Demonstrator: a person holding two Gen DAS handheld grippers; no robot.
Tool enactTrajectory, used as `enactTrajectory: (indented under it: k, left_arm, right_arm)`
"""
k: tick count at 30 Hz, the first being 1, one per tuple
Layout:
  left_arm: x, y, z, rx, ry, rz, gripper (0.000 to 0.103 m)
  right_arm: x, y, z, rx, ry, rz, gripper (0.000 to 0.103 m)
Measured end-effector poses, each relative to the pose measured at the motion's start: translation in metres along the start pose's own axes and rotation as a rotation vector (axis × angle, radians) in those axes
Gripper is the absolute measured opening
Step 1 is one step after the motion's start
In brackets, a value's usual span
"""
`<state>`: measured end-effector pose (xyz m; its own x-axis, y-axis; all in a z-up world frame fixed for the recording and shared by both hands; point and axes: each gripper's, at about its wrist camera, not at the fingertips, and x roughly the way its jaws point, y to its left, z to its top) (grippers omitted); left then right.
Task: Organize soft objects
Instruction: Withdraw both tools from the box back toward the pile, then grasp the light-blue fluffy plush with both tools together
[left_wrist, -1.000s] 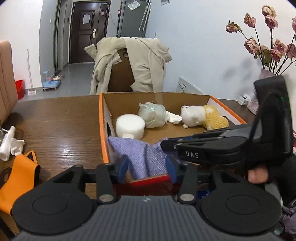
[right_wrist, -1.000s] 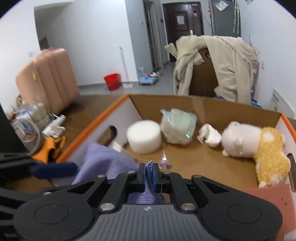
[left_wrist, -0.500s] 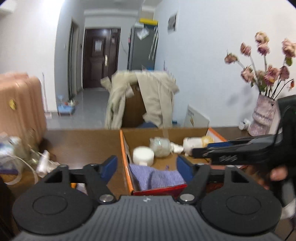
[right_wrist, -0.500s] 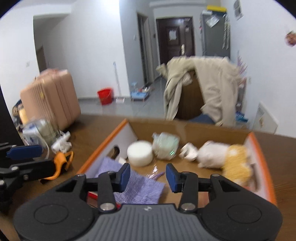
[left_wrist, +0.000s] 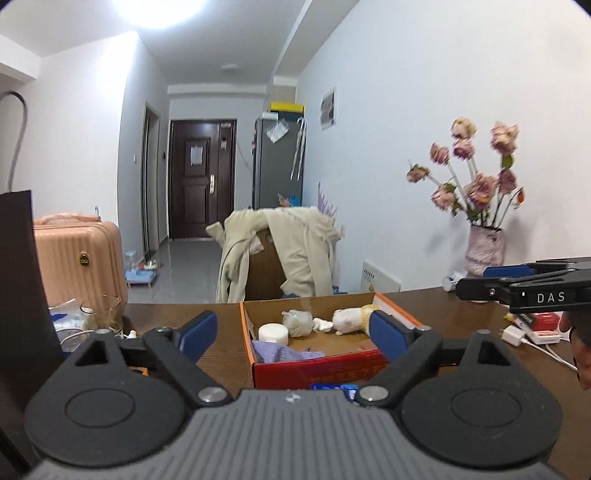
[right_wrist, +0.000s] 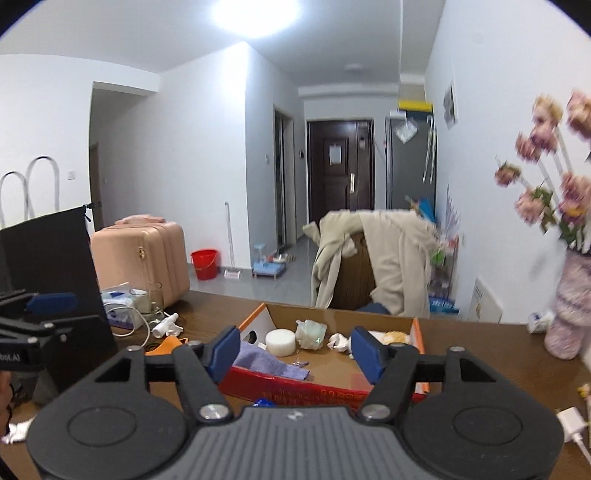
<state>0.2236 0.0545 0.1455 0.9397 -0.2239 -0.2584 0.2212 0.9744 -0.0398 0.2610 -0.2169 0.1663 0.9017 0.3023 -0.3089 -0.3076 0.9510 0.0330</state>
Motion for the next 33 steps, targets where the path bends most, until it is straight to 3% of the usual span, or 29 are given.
enactTrajectory:
  k: [4,7,11,15,18,25,33]
  left_arm:
    - [-0.036,-0.009,-0.018,-0.031,-0.018,-0.029,0.094]
    - [-0.066,-0.015,-0.036,-0.046,-0.046,-0.014,0.1]
    - [-0.114,-0.018,-0.069,-0.081,-0.103,0.026,0.103]
    - [-0.144,-0.027,-0.102,-0.034,-0.121,0.04,0.103]
    - [-0.142,-0.036,-0.117,0.046,-0.086,0.036,0.103]
    - [-0.12,-0.04,-0.126,0.012,-0.03,0.017,0.103]
    - [-0.069,-0.043,-0.134,-0.005,0.098,-0.002,0.103]
  right_arm:
    - [-0.044,0.009,-0.021,0.011,-0.048,-0.008,0.07]
    - [-0.075,0.02,-0.045,0.022,-0.086,-0.009,0.08]
    - [-0.11,0.037,-0.084,0.041,-0.095,0.013,0.081]
    - [-0.143,0.058,-0.134,-0.025,-0.154,-0.038,0.096]
    - [-0.145,0.064,-0.156,-0.033,-0.07,-0.059,0.098]
    - [-0.123,0.055,-0.17,0.025,-0.007,-0.076,0.096]
    - [-0.083,0.023,-0.184,0.112,0.097,-0.122,0.09]
